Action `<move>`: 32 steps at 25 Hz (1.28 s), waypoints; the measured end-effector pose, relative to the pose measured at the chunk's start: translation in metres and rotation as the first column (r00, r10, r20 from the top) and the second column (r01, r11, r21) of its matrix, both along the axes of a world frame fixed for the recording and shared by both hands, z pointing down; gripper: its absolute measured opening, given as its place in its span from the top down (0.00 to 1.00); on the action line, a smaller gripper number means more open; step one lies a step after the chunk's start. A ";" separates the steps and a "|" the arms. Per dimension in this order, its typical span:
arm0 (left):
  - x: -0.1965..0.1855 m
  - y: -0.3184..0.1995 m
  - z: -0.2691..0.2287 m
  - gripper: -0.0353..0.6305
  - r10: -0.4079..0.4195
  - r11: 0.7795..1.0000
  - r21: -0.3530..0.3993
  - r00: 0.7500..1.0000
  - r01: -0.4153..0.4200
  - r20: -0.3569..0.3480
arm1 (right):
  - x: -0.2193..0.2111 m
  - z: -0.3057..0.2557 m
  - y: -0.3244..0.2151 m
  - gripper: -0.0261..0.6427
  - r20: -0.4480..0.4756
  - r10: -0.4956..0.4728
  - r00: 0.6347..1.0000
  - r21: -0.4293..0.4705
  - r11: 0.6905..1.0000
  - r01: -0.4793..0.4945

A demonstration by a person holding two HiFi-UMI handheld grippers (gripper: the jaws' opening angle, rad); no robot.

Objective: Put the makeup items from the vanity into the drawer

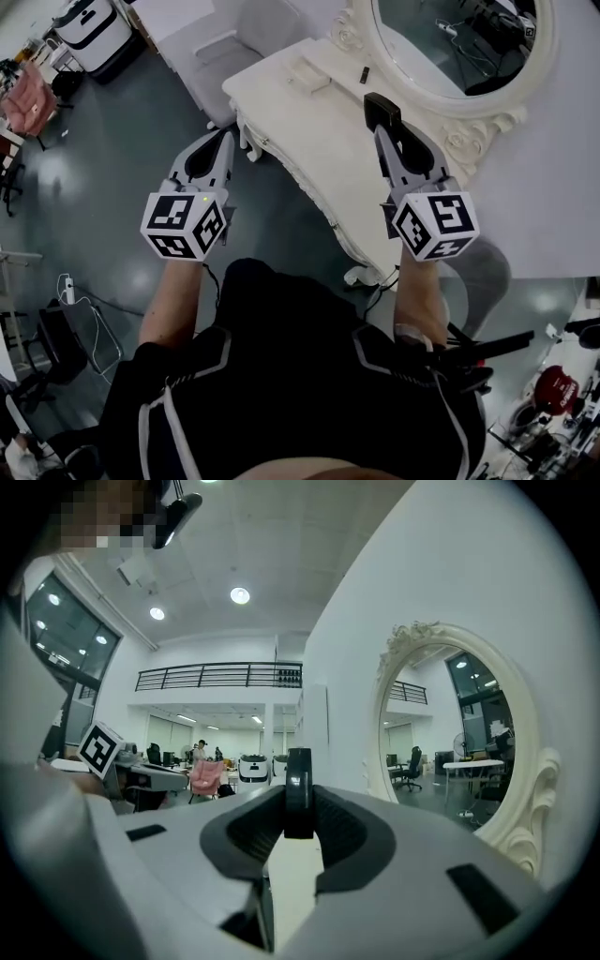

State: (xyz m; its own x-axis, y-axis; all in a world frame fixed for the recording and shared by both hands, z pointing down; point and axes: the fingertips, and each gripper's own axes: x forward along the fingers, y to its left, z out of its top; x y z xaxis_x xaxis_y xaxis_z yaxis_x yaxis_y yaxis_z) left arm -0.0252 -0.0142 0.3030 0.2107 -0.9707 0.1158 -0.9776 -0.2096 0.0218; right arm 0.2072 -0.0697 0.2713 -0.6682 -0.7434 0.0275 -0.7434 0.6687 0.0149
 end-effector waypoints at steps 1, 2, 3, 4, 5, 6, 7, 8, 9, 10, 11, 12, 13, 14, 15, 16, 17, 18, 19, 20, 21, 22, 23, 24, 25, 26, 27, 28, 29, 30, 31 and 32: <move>-0.001 -0.007 0.002 0.94 0.005 1.000 -0.005 1.000 -0.005 0.005 | 0.001 0.004 -0.009 0.82 0.001 0.010 1.000 -0.010 1.000 -0.010; -0.002 -0.015 0.005 0.94 0.011 1.000 -0.009 1.000 -0.010 0.009 | 0.000 0.008 -0.017 0.82 0.001 0.021 1.000 -0.019 1.000 -0.021; -0.005 -0.022 0.008 0.94 0.018 1.000 -0.012 1.000 -0.018 0.010 | 0.000 0.011 -0.025 0.82 -0.003 0.033 0.999 -0.025 0.999 -0.033; -0.007 -0.032 0.011 0.94 0.027 1.000 -0.014 1.000 -0.027 0.007 | -0.002 0.014 -0.034 0.82 -0.010 0.047 0.999 -0.028 0.998 -0.047; -0.010 -0.042 0.014 0.94 0.039 0.999 -0.015 0.999 -0.039 0.003 | -0.004 0.016 -0.043 0.82 -0.019 0.061 0.998 -0.030 0.998 -0.061; -0.014 -0.054 0.017 0.94 0.052 0.999 -0.015 0.999 -0.052 -0.002 | -0.008 0.020 -0.055 0.82 -0.029 0.073 0.997 -0.032 0.997 -0.074; -0.018 -0.068 0.020 0.94 0.065 0.998 -0.014 0.998 -0.065 -0.006 | -0.014 0.024 -0.068 0.82 -0.041 0.083 0.996 -0.037 0.996 -0.085; -0.023 -0.082 0.023 0.94 0.079 0.997 -0.016 0.997 -0.079 -0.011 | -0.021 0.029 -0.081 0.82 -0.054 0.091 0.994 -0.044 0.995 -0.094; -0.029 -0.096 0.027 0.94 0.095 0.995 -0.018 0.995 -0.095 -0.015 | -0.029 0.035 -0.094 0.82 -0.066 0.098 0.993 -0.054 0.993 -0.102; -0.034 -0.109 0.030 0.94 0.111 0.994 -0.021 0.994 -0.111 -0.018 | -0.037 0.040 -0.106 0.82 -0.077 0.106 0.991 -0.063 0.992 -0.111; -0.041 -0.122 0.032 0.94 0.127 0.992 -0.023 0.992 -0.127 -0.021 | -0.044 0.044 -0.118 0.82 -0.083 0.115 0.990 -0.070 0.990 -0.121; -0.048 -0.135 0.033 0.94 0.142 0.989 -0.025 0.990 -0.143 -0.026 | -0.052 0.046 -0.128 0.82 -0.084 0.124 0.989 -0.078 0.988 -0.131; -0.057 -0.149 0.034 0.94 0.156 0.987 -0.027 0.987 -0.157 -0.031 | -0.060 0.047 -0.139 0.82 -0.081 0.134 0.988 -0.088 0.986 -0.141; -0.065 -0.161 0.034 0.94 0.170 0.985 -0.027 0.985 -0.171 -0.037 | -0.068 0.049 -0.150 0.82 -0.080 0.143 0.987 -0.099 0.984 -0.150; -0.073 -0.173 0.034 0.94 0.181 0.983 -0.026 0.983 -0.182 -0.041 | -0.076 0.051 -0.161 0.82 -0.086 0.150 0.985 -0.109 0.981 -0.159; -0.082 -0.185 0.035 0.94 0.189 0.981 -0.025 0.981 -0.191 -0.044 | -0.084 0.053 -0.172 0.82 -0.098 0.156 0.983 -0.116 0.979 -0.167; -0.090 -0.197 0.037 0.94 0.196 0.980 -0.027 0.979 -0.197 -0.049 | -0.092 0.055 -0.184 0.82 -0.110 0.162 0.981 -0.123 0.977 -0.175; -0.098 -0.208 0.040 0.94 0.201 0.979 -0.033 0.978 -0.203 -0.056 | -0.099 0.058 -0.194 0.82 -0.121 0.169 0.978 -0.133 0.974 -0.184; -0.106 -0.218 0.043 0.94 0.205 0.977 -0.040 0.977 -0.208 -0.065 | -0.105 0.063 -0.204 0.82 -0.128 0.175 0.976 -0.145 0.970 -0.193; -0.114 -0.227 0.047 0.94 0.210 0.976 -0.046 0.975 -0.214 -0.074 | -0.112 0.068 -0.214 0.82 -0.135 0.180 0.974 -0.158 0.967 -0.200; -0.121 -0.236 0.051 0.94 0.217 0.974 -0.052 0.973 -0.222 -0.080 | -0.118 0.073 -0.223 0.82 -0.143 0.184 0.973 -0.171 0.963 -0.207; -0.127 -0.245 0.054 0.94 0.226 0.971 -0.057 0.970 -0.231 -0.084 | -0.125 0.078 -0.232 0.82 -0.152 0.188 0.970 -0.182 0.960 -0.214; -0.134 -0.254 0.057 0.94 0.236 0.969 -0.060 0.968 -0.241 -0.087 | -0.133 0.082 -0.241 0.82 -0.163 0.192 0.968 -0.190 0.957 -0.221; -0.141 -0.262 0.059 0.94 0.245 0.966 -0.063 0.965 -0.251 -0.090 | -0.140 0.087 -0.251 0.82 -0.176 0.194 0.965 -0.197 0.954 -0.227; -0.149 -0.270 0.062 0.94 0.253 0.963 -0.066 0.963 -0.260 -0.094 | -0.148 0.093 -0.260 0.82 -0.190 0.193 0.963 -0.205 0.951 -0.231; -0.155 -0.278 0.064 0.94 0.262 0.960 -0.069 0.960 -0.270 -0.100 | -0.156 0.098 -0.268 0.82 -0.207 0.190 0.960 -0.213 0.949 -0.234; -0.161 -0.284 0.066 0.94 0.273 0.957 -0.073 0.956 -0.281 -0.105 | -0.163 0.104 -0.277 0.82 -0.224 0.187 0.957 -0.222 0.946 -0.237; -0.165 -0.290 0.068 0.94 0.285 0.953 -0.079 0.952 -0.294 -0.108 | -0.169 0.111 -0.285 0.82 -0.241 0.183 0.953 -0.233 0.943 -0.240; -0.168 -0.294 0.071 0.94 0.299 0.947 -0.084 0.948 -0.309 -0.108 | -0.174 0.117 -0.293 0.82 -0.257 0.178 0.950 -0.245 0.939 -0.243; -0.169 -0.298 0.074 0.94 0.313 0.942 -0.090 0.944 -0.322 -0.106 | -0.178 0.123 -0.301 0.82 -0.270 0.174 0.947 -0.257 0.935 -0.245; -0.170 -0.301 0.077 0.94 0.323 0.938 -0.094 0.941 -0.332 -0.104 | -0.181 0.129 -0.308 0.82 -0.283 0.169 0.944 -0.269 0.931 -0.247; -0.172 -0.304 0.080 0.94 0.327 0.936 -0.098 0.939 -0.337 -0.105 | -0.184 0.135 -0.316 0.82 -0.297 0.162 0.941 -0.279 0.928 -0.248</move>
